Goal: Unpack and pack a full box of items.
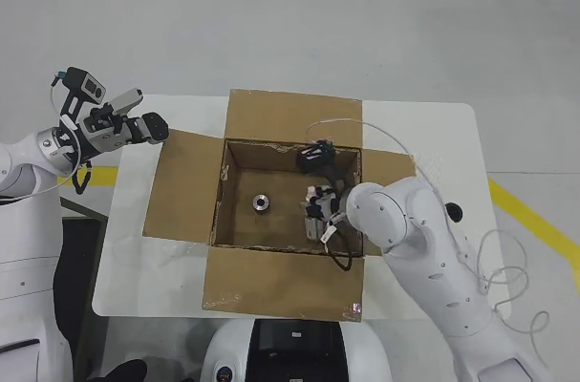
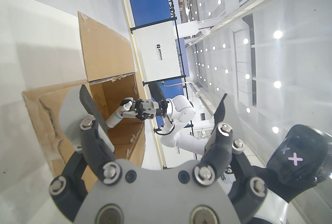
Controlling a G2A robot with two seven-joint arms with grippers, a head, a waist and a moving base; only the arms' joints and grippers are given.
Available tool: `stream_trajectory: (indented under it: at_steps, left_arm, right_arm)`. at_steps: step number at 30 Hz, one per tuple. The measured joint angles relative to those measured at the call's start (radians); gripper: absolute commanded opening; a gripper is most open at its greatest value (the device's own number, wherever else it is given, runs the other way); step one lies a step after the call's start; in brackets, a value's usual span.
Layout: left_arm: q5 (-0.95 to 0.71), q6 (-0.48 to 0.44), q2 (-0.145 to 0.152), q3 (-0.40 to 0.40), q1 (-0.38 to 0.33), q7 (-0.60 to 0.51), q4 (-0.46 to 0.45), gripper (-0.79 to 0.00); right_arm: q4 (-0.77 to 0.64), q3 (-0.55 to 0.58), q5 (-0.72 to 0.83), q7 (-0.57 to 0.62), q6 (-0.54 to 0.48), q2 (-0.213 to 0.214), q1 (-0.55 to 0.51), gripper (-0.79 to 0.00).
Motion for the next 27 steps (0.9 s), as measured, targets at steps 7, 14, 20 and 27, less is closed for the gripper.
stream_trajectory:
  at_steps: [7, 14, 20, 27]
  left_arm:
    - [0.000, 0.000, 0.000, 0.000, 0.000, 0.000, 0.000, 0.000]
    - [0.000, 0.000, 0.000, 0.000, 0.000, 0.000, 0.000, 0.000]
    - [0.000, 0.000, 0.000, 0.000, 0.000, 0.000, 0.000, 0.000]
    - [0.000, 0.000, 0.000, 0.000, 0.000, 0.000, 0.000, 0.000]
  right_arm:
    - [0.010, -0.007, -0.023, -0.013, 0.010, 0.002, -0.021, -0.785]
    - [-0.027, 0.009, -0.023, -0.056, -0.010, 0.005, -0.032, -0.785]
    - [-0.074, 0.039, -0.014, -0.071, -0.056, 0.011, -0.027, -0.785]
    - [-0.107, 0.081, -0.014, -0.086, -0.088, 0.018, -0.030, -0.785]
